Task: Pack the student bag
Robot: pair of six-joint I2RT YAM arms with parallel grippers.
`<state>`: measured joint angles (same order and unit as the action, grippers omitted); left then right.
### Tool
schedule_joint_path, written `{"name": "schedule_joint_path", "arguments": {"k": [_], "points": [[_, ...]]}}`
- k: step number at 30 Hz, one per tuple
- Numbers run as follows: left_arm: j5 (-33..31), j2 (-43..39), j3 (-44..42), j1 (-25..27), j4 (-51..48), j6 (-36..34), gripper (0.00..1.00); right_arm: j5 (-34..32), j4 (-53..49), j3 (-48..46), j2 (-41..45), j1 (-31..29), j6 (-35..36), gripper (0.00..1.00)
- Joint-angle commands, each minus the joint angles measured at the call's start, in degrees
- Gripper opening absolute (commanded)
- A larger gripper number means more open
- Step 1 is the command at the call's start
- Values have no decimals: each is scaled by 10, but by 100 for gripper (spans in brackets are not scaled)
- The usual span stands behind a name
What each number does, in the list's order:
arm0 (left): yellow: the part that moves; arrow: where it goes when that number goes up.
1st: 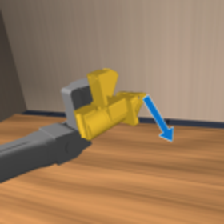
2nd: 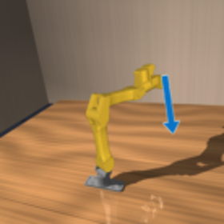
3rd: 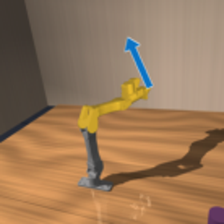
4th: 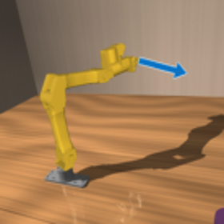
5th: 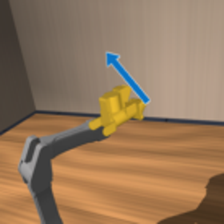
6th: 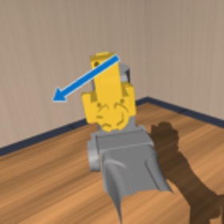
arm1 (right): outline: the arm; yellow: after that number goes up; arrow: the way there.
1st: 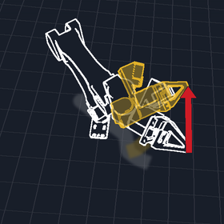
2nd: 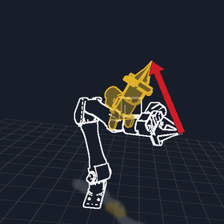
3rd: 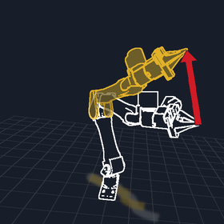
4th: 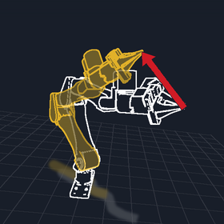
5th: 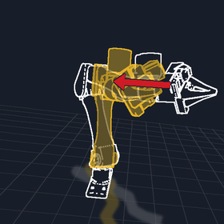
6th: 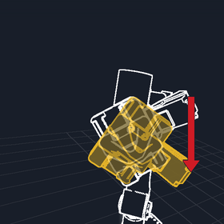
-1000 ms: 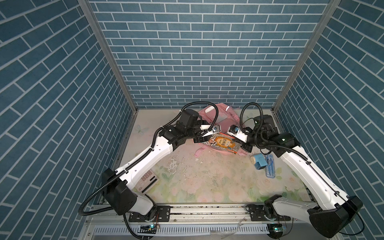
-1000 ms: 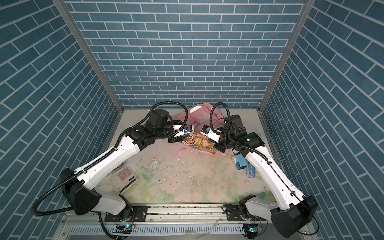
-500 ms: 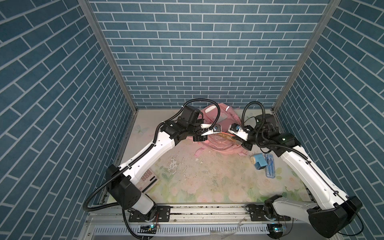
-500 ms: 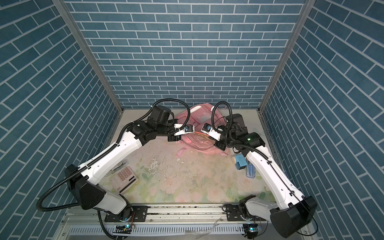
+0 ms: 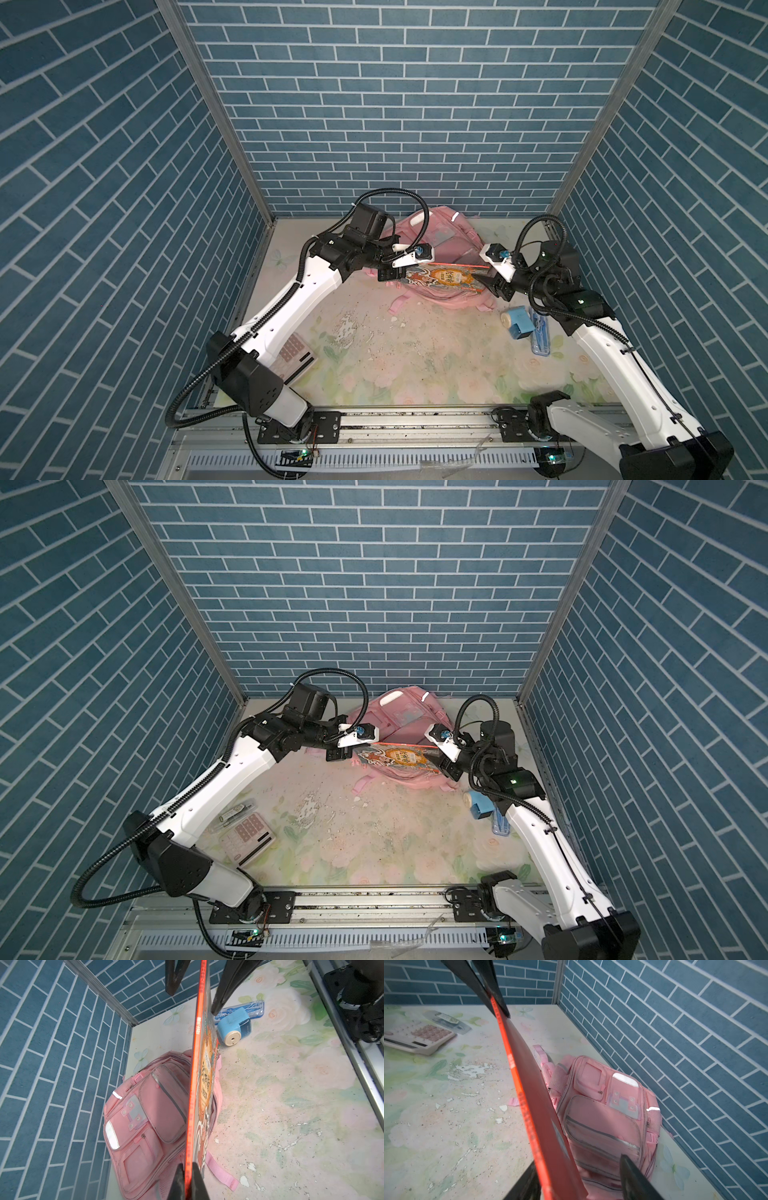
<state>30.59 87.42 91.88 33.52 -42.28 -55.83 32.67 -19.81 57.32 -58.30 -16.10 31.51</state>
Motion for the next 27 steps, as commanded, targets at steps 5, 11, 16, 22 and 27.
{"name": "schedule_joint_path", "arguments": {"k": [5, 11, 16, 22, 27], "points": [[53, -44, 7, -3, 15, -9, 0, 248, 116, -38, 4, 65, -109, 57], [60, -38, 25, -5, 6, -1, 0, 295, 143, -59, -4, 69, -130, 43], [43, -49, -10, -6, 98, 81, 0, 321, 147, -61, -5, 69, -160, 9], [-55, -117, -125, -31, 328, 291, 81, 279, 75, -35, -19, 87, -177, 0], [-200, -123, -131, -38, 334, 413, 82, 119, 128, -63, 16, 109, -270, 0]]}}
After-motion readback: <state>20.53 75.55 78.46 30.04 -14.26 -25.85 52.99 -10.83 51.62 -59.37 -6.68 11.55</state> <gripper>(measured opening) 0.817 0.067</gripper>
